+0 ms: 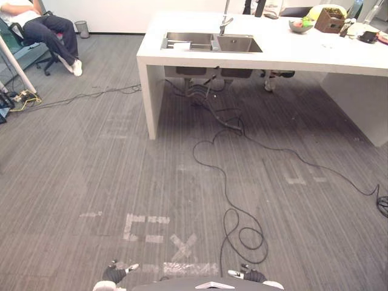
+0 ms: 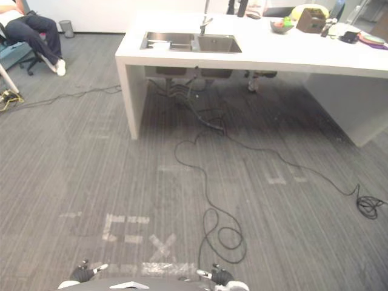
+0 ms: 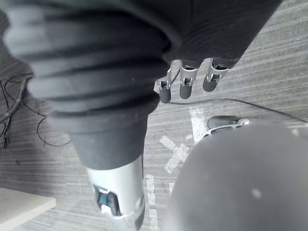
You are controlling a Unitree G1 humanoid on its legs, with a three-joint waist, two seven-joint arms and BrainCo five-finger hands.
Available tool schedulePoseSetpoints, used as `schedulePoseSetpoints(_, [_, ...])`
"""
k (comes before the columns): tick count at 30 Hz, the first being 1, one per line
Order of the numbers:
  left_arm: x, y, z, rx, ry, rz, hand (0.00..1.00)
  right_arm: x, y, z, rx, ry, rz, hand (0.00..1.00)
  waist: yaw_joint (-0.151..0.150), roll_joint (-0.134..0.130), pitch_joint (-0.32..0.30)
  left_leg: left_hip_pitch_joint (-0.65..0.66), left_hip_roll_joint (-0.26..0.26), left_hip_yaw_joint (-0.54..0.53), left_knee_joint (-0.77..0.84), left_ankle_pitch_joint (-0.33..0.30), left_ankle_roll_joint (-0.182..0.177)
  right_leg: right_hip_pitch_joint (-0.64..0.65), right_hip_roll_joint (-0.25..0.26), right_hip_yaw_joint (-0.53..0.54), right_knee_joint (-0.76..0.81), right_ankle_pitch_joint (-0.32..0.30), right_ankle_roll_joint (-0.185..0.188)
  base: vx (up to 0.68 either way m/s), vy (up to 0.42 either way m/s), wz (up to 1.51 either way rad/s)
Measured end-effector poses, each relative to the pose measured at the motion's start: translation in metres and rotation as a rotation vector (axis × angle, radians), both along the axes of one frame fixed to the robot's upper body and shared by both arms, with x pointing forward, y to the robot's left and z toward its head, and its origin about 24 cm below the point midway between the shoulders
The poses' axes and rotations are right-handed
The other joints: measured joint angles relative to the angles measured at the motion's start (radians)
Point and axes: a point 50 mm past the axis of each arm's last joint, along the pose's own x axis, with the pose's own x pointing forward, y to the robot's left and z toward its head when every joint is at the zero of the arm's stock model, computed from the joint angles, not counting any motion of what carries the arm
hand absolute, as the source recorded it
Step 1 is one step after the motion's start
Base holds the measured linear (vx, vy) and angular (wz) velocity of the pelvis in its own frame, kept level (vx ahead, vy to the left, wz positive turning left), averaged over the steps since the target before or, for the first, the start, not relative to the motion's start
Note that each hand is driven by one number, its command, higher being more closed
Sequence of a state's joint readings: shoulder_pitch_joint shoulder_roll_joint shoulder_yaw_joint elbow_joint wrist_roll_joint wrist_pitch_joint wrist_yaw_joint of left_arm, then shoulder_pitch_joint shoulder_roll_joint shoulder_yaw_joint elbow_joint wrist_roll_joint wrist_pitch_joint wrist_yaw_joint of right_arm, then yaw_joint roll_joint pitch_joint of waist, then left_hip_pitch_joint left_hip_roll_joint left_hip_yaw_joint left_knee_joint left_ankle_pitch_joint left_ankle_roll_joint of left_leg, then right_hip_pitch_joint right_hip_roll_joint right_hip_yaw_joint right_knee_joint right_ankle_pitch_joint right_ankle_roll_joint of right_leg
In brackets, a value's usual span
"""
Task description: Walk over to the sink, pick up the cup, carry it to the dishwasher, place the cup inside the dishwasher, then close the dishwasher door
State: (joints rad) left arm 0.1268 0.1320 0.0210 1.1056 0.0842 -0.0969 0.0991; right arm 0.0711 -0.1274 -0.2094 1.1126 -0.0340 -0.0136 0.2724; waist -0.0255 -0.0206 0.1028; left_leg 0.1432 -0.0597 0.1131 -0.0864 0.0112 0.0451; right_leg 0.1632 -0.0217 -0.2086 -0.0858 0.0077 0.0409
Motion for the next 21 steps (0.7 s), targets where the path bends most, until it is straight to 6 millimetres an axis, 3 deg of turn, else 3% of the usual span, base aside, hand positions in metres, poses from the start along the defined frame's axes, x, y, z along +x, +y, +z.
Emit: schedulePoseSetpoints(21, [-0.0071,0.0034,-0.0022,-0.061,0.055,0.046,0.00,-0.0077,0.0064,-0.0021,0.102,0.029,-0.031,0.00,-0.008,-0.010,0.006,0.015,-0.007,-0.009,0.000,0.001,0.003,0.015,-0.008,-0.012,0.000,-0.002,0.005,-0.02,-0.002,0.01])
